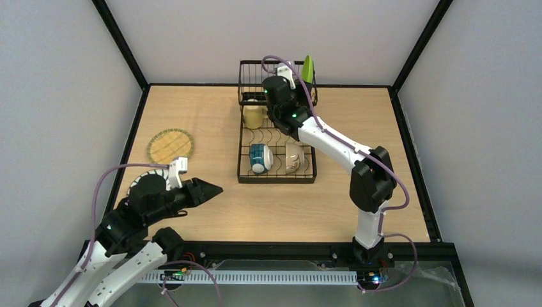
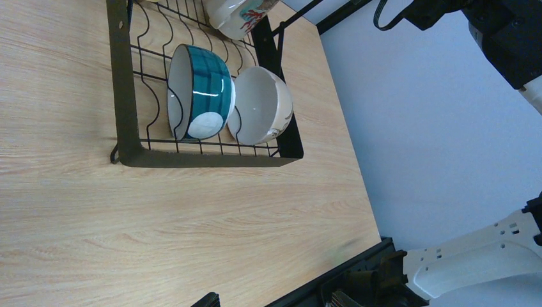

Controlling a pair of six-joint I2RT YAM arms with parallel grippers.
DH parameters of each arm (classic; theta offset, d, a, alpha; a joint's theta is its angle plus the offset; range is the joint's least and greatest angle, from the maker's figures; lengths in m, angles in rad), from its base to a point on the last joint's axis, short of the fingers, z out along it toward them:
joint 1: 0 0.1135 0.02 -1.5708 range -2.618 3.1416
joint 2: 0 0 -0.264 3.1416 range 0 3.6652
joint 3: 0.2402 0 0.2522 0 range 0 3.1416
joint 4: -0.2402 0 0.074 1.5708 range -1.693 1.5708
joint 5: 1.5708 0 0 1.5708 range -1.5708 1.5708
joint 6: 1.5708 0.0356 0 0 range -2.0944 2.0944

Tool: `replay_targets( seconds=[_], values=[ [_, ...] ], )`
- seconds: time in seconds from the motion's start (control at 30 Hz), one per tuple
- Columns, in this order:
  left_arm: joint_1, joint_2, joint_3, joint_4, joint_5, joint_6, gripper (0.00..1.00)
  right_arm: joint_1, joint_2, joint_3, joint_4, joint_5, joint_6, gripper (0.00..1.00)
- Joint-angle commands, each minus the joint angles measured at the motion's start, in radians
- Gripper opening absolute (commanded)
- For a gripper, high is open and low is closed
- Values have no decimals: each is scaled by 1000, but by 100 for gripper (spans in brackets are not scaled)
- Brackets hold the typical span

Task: Load the mixed dishes into the dish rack
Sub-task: Insert the plate into the dish rack.

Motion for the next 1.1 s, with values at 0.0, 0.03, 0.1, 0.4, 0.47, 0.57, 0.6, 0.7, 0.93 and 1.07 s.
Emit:
replay_targets(
  seconds=[0.0, 0.03, 0.1, 0.4, 0.47, 0.57, 0.6, 0.7, 0.93, 1.07],
  values=[
    [5, -25, -22, 6, 15, -28, 99, 17, -57, -30, -39, 28, 27, 48],
    [5, -28, -25, 6, 14, -32, 99, 20, -61, -34, -40, 28, 29, 49],
    [5, -33, -29, 9, 14, -38, 99, 24, -68, -37, -42, 30, 31, 51],
    [5, -56, -46, 18, 19, -61, 99, 26, -103, -32, -52, 38, 36, 56],
    [5, -62, -49, 18, 19, -67, 99, 26, -111, -29, -64, 40, 46, 56],
    [5, -68, -52, 21, 18, -74, 99, 31, -122, -23, -82, 46, 58, 56],
    [5, -69, -53, 24, 18, -76, 99, 33, -127, -22, -86, 48, 61, 56],
    [5, -70, -57, 37, 20, -85, 99, 46, -152, -21, -93, 55, 65, 57],
    [5, -33, -47, 103, 19, -105, 99, 110, -223, 26, -101, 38, 47, 62],
    [5, 8, -38, 153, 20, -118, 99, 145, -253, 45, -106, 30, 31, 64]
  ],
)
